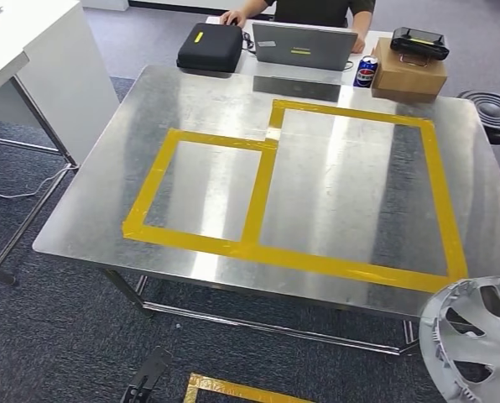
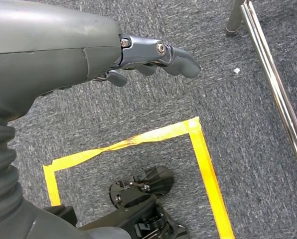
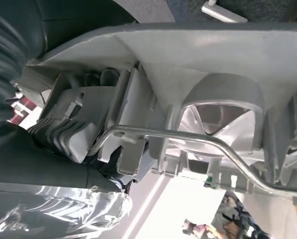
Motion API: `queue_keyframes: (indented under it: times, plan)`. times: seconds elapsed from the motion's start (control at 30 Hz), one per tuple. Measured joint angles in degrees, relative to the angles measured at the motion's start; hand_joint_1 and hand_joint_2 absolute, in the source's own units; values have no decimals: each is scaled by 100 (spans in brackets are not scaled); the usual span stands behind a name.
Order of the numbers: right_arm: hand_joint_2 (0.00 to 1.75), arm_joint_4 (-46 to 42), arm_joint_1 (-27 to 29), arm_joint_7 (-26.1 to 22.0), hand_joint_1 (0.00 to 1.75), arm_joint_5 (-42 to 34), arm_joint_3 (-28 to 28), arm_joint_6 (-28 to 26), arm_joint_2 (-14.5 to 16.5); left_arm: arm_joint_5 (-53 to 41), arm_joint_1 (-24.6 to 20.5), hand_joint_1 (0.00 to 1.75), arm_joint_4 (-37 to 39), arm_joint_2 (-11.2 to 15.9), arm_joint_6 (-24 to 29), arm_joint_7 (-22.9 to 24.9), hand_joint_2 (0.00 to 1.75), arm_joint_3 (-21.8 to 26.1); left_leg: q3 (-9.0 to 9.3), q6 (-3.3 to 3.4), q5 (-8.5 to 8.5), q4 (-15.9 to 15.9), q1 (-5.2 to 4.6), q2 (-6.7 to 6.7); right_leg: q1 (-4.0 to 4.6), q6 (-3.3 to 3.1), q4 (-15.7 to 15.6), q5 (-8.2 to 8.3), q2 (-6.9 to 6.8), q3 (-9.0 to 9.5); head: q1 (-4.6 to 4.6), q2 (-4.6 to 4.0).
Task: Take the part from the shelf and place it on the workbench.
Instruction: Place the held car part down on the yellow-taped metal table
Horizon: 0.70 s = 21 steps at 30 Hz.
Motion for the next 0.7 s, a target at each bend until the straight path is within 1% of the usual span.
queue_keyframes:
  times: [0.07, 0.13, 0.17, 0.2, 0.23, 0.27, 0.33, 0.37, 0.4, 0.43, 0.5, 0.53, 0.6, 0.7]
  plan:
    - [175, -171, 91, -1, 175, -1, 128, -82, 12, 59, 5, 0, 0, 5, 15, -8, 175, 2, -2, 0, 0, -1, 0, 0, 2, -1, 2, 0, 0, 2, 0, 0]
    - [175, -305, 148, 53, 175, 72, 371, -245, 11, 184, 31, 0, 0, 28, 21, -48, 175, 11, -5, -1, 0, -4, 2, 2, 6, -2, 5, 0, 3, 18, -1, -1]
    - [175, -338, 161, 180, 175, 98, 556, -370, -21, 260, 59, 0, 0, 47, 18, -86, 175, 26, -8, -2, 0, -5, 2, 3, 8, -2, 8, 0, 4, 29, -1, -1]
    - [175, -345, 172, 447, 175, 75, 816, -531, -120, 341, 96, 0, 0, 73, 14, -125, 175, 54, -11, -3, 1, -6, 2, 5, 9, -3, 10, 1, 6, 39, -1, -1]
    - [175, -321, 169, 864, 175, -25, 1158, -727, -309, 423, 139, 0, 0, 104, 5, -160, 175, 94, -14, -4, 2, -7, 2, 8, 10, -4, 13, 2, 9, 46, -1, 0]
    - [175, -253, 118, 1413, 175, -208, 1607, -957, -613, 503, 183, 0, 0, 139, -5, -185, 175, 147, -16, -6, 3, -7, 2, 14, 11, -6, 14, 4, 14, 45, 1, -1]
    - [175, 28, -255, 2507, 175, -682, 2738, -1422, -1393, 648, 245, 0, 0, 214, -30, -196, 175, 271, -13, -9, 8, -8, 6, 30, 13, -11, 13, 15, 28, 33, 1, -1]
    - [175, 237, -575, 2867, 175, -888, 3334, -1591, -1756, 710, 258, 0, 0, 245, -38, -188, 175, 334, -9, -9, 12, -8, 8, 37, 13, -12, 12, 21, 33, 18, 2, -1]
    - [175, 485, -940, 3061, 175, -1039, 3920, -1694, -2050, 761, 262, 0, 0, 273, -45, -172, 175, 397, -5, -7, 17, -8, 9, 41, 13, -11, 10, 26, 35, 6, 0, -1]
    - [175, 751, -1317, 3134, 175, -1129, 4449, -1734, -2266, 794, 266, 0, 0, 297, -47, -151, 175, 455, -4, -3, 22, -8, 10, 41, 13, -9, 10, 29, 34, -6, 2, 0]
    - [175, 1299, -2002, 3147, 175, -1247, 5375, -1754, -2590, 819, 285, 0, 0, 348, -48, -109, 175, 557, -2, -1, 35, -8, 10, 40, 13, -9, 10, 37, 31, -17, -1, 0]
    - [175, 1528, -2275, 3145, 175, -1303, 5724, -1759, -2714, 813, 295, 0, 0, 373, -47, -99, 175, 593, -2, -2, 40, -8, 11, 39, 14, -10, 10, 41, 30, -19, -1, -1]
    - [175, 1871, -2616, 3199, 175, -1480, 6223, -1793, -2944, 790, 306, 0, 0, 418, -48, -95, 175, 645, -3, -3, 49, -8, 11, 29, 14, -13, 11, 43, 16, -18, -2, -1]
    - [175, 2161, -2730, 3378, 175, -1826, 6547, -1884, -3262, 763, 337, 0, 0, 466, -49, -102, 175, 697, -8, -4, 51, -8, 11, 8, 14, -16, 12, 39, -3, -14, 0, 0]
